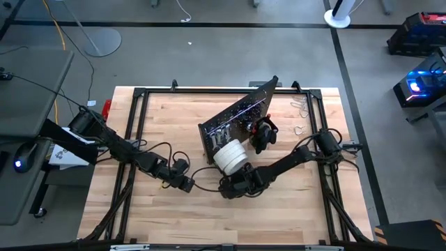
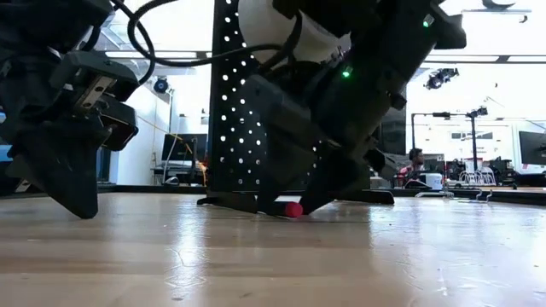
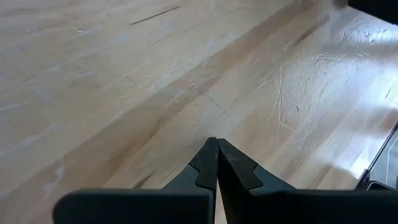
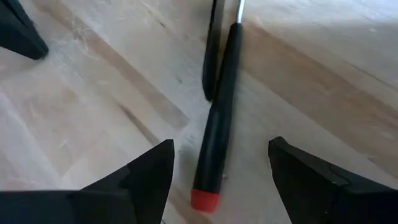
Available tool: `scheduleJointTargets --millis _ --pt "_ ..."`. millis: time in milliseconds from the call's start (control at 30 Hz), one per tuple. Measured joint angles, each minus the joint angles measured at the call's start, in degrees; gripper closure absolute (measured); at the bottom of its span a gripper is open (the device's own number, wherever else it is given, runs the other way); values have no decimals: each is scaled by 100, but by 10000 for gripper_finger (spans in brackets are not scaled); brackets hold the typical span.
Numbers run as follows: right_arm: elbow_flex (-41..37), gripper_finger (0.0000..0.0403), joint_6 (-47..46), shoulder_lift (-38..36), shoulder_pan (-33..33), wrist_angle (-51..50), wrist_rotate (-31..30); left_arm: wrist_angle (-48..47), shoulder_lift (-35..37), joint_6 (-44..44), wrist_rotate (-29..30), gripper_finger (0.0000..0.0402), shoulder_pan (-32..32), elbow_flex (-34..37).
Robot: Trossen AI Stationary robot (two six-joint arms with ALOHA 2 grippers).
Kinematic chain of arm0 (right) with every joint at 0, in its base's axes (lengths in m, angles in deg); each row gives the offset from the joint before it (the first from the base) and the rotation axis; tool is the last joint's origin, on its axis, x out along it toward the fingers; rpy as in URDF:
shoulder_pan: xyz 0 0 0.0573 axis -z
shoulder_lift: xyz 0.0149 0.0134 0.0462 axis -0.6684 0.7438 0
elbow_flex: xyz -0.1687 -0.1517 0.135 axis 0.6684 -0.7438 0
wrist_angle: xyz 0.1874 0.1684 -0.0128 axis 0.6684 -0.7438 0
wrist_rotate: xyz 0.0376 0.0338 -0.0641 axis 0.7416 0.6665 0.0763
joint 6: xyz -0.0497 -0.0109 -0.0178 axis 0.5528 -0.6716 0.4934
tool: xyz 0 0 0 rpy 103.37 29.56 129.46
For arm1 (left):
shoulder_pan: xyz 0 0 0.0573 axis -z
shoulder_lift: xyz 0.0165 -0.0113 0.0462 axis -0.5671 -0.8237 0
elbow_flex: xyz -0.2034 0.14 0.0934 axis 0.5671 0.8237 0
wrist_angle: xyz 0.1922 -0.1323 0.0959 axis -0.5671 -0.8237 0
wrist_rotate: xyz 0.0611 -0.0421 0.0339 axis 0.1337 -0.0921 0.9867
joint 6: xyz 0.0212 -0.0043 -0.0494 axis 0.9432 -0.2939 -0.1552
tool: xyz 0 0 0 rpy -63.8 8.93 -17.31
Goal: Hang tools onto peg board
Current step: Hang the screw tool onto the pegboard
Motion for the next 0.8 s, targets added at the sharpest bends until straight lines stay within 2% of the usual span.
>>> scheduleJointTargets --millis 100,167,233,300,333,633,800 --pt "22 158 -13 103 -65 -43 11 1 0 2 -4 402 0 0" --pt "36 188 -253 131 -86 -308 90 3 0 2 -2 402 0 0" --pt "36 257 -543 130 -119 -713 318 32 0 42 -6 402 0 0" --pt "31 350 -639 121 -204 -1003 410 47 0 46 -73 402 15 0" --pt "31 370 -552 94 -262 -1067 508 52 23 49 -165 402 15 0" --pt "-24 373 -354 -566 -1075 -2413 1460 -428 486 288 -631 401 314 0" --pt "-39 373 2 -1016 -1577 -3395 2053 -377 751 1266 -1281 401 506 -11"
